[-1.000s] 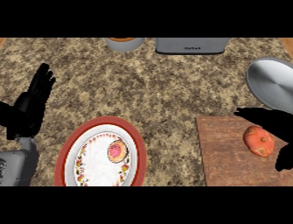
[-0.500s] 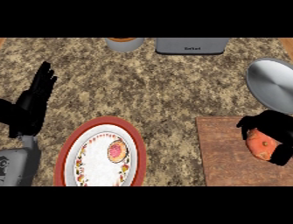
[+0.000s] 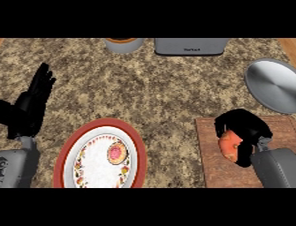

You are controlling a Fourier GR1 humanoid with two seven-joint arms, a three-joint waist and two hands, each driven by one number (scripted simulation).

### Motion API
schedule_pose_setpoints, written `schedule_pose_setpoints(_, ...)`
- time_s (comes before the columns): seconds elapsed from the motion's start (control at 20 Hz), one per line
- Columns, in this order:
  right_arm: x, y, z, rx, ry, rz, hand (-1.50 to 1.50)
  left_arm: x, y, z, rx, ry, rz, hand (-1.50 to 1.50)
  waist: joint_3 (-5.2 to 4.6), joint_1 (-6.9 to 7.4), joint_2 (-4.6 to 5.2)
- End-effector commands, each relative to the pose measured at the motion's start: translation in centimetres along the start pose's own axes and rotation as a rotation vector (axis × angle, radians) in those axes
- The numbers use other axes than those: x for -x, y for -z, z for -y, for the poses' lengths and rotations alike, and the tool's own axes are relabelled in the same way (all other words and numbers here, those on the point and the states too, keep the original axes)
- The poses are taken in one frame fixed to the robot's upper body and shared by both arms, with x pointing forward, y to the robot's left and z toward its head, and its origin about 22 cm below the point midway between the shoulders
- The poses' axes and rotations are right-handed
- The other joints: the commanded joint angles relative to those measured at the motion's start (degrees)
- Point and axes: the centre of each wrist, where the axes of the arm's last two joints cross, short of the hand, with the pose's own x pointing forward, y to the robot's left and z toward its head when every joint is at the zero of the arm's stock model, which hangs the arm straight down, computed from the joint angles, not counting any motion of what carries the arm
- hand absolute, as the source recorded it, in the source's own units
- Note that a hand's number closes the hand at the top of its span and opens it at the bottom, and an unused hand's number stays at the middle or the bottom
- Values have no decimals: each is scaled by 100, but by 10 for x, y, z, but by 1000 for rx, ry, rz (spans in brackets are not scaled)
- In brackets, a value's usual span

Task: Pick the squash from the cutting board and place it in the pan

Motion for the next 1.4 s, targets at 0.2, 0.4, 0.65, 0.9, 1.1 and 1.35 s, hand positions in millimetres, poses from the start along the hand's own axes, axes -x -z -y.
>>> schedule_pose_setpoints(0.2,-98,-5,37,473,125,-190,150,4,4,-3,-4,-9,0,0,50,0,38)
schedule_pose_setpoints(0.4,-118,-26,44,658,168,-196,150,-2,1,-7,10,-6,8,0,58,61,34)
schedule_pose_setpoints(0.65,-117,-53,86,832,207,-269,150,-13,-4,4,-2,2,11,0,59,69,41)
schedule_pose_setpoints(0.9,-80,-61,100,925,361,-265,150,-16,0,3,29,-15,9,0,61,70,60)
schedule_pose_setpoints(1.1,-28,-71,124,1011,537,-264,150,-8,-4,-1,20,-18,13,0,65,92,69)
schedule_pose_setpoints(1.35,38,-57,135,1030,520,-353,150,-2,2,6,18,-4,12,0,61,99,83)
